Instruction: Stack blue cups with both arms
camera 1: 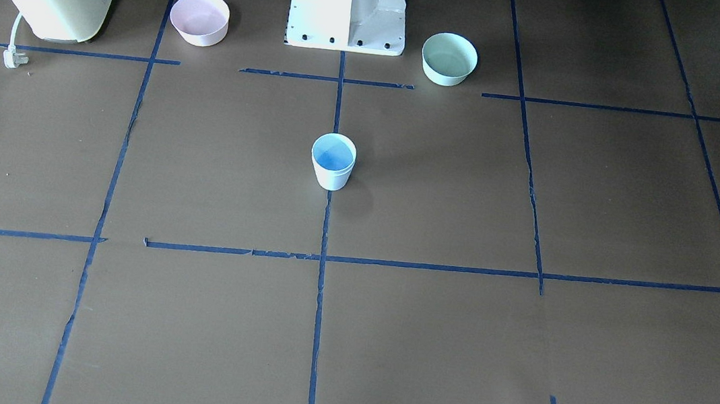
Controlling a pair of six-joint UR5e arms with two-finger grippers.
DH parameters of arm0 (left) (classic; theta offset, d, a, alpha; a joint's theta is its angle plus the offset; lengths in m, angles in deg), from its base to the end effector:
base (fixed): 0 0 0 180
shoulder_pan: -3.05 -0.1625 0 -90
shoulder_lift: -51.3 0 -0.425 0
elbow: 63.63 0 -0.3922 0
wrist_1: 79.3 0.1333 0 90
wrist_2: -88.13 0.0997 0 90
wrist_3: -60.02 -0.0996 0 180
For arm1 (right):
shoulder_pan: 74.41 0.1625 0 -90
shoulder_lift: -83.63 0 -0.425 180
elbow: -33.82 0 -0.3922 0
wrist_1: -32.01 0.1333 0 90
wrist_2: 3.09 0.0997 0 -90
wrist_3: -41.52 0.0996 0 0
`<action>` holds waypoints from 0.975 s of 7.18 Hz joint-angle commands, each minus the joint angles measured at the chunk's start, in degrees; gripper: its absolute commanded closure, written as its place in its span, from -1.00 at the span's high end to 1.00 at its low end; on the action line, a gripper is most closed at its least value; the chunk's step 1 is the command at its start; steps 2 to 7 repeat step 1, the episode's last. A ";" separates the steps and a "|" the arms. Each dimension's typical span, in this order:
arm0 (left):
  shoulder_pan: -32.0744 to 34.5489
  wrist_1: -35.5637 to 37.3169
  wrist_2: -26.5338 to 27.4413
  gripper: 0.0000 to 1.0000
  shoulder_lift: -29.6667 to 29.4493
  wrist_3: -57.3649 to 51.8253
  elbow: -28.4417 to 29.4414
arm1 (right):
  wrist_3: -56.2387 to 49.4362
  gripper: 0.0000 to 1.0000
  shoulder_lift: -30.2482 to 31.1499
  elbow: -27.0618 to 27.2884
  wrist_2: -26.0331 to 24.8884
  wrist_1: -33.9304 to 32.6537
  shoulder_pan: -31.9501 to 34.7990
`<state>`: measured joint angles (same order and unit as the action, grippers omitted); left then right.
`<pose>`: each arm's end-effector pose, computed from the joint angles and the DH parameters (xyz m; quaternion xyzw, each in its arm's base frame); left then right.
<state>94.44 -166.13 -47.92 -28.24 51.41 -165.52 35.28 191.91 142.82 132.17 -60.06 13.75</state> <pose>-0.0716 -0.4109 0.6428 0.0202 0.3908 0.0520 0.9188 0.0511 -0.3587 0.6336 0.0039 -0.3849 -0.0605 0.9210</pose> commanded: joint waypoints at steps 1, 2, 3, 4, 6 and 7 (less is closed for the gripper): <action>-0.07 0.00 0.00 1.00 0.00 0.00 -0.06 | 0.00 1.00 0.00 -0.02 0.00 0.05 0.00; -0.07 0.00 0.00 1.00 0.00 0.00 -0.06 | 0.00 1.00 0.00 -0.02 0.00 0.05 0.00; -0.07 0.00 0.00 1.00 0.00 0.00 -0.06 | 0.00 1.00 0.00 -0.02 0.00 0.05 0.00; -0.07 0.00 0.00 1.00 0.00 0.00 -0.06 | 0.00 1.00 0.00 -0.02 0.00 0.05 0.00; -0.07 0.00 0.00 1.00 0.00 0.00 -0.06 | 0.00 1.00 0.00 -0.02 0.00 0.05 0.00; -0.07 0.00 0.00 1.00 0.00 0.00 -0.06 | 0.00 1.00 0.00 -0.02 0.00 0.05 0.00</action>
